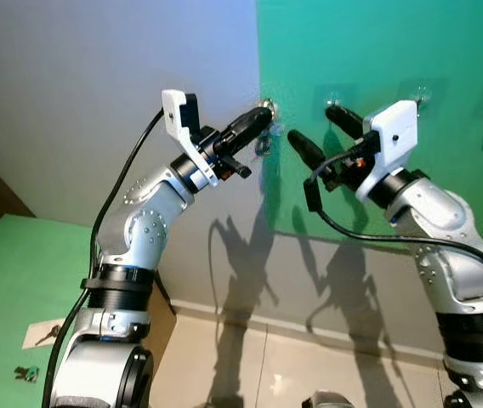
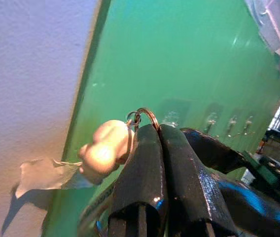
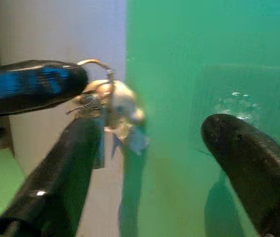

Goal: Hang keys on a hook

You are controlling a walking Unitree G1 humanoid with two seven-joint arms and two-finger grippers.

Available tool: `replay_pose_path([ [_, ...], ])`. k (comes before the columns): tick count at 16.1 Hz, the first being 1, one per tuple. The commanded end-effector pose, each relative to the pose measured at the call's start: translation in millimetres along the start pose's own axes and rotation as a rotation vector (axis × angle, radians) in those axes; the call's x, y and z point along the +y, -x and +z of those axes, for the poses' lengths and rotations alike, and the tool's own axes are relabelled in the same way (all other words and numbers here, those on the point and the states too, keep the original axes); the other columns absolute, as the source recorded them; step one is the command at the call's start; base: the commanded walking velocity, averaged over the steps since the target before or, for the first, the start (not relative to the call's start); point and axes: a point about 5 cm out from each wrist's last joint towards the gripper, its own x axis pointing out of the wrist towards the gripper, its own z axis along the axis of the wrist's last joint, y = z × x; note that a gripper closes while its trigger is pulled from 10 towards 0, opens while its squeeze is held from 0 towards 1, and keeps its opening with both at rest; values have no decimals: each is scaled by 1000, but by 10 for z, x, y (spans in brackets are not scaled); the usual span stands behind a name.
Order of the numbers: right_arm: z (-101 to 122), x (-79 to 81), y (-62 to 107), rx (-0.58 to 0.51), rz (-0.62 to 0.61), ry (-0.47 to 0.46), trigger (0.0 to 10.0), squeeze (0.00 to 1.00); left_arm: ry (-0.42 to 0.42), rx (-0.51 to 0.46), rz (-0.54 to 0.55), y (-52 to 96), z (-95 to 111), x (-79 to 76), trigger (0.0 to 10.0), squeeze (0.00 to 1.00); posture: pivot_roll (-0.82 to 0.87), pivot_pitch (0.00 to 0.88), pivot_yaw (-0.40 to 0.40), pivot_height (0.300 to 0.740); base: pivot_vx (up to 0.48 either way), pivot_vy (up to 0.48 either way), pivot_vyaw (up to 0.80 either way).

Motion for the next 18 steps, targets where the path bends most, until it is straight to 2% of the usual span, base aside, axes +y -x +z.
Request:
replay_pose_path([
  [1,-197,112,58,127,90,-74,10000,1000,-36,-20,15,-43,84,11,0,0,-290,33,129,736,0,0,0],
  [2,-179,157,94,139,145,-102,10000,0,-46,-19,24,-48,83,12,0,0,-291,34,130,736,0,0,0],
  [6,-127,309,356,186,371,-227,10000,0,-89,-8,56,-84,41,0,0,0,-295,36,134,736,0,0,0],
  [8,-58,279,393,161,357,-217,10000,0,-86,-4,56,-97,15,-12,0,0,-305,37,138,736,0,0,0],
  [11,-42,173,326,139,247,-151,10000,0,-90,-7,60,-114,5,-8,0,0,-309,36,137,736,0,0,0],
  [13,-39,170,286,127,224,-157,10000,0,-97,-10,62,-129,8,-13,0,0,-306,35,134,736,0,0,0],
  [15,-58,221,296,132,248,-170,10000,0,-183,-2,109,-149,10,-11,0,0,-302,37,133,736,0,0,0],
  [16,-82,271,311,139,270,-182,10000,0,-267,17,131,-180,-17,-36,0,0,-301,37,133,736,0,0,0],
  [18,-121,383,355,166,325,-213,10000,0,-363,44,165,-220,-95,-66,0,0,-303,39,135,736,0,0,0],
])
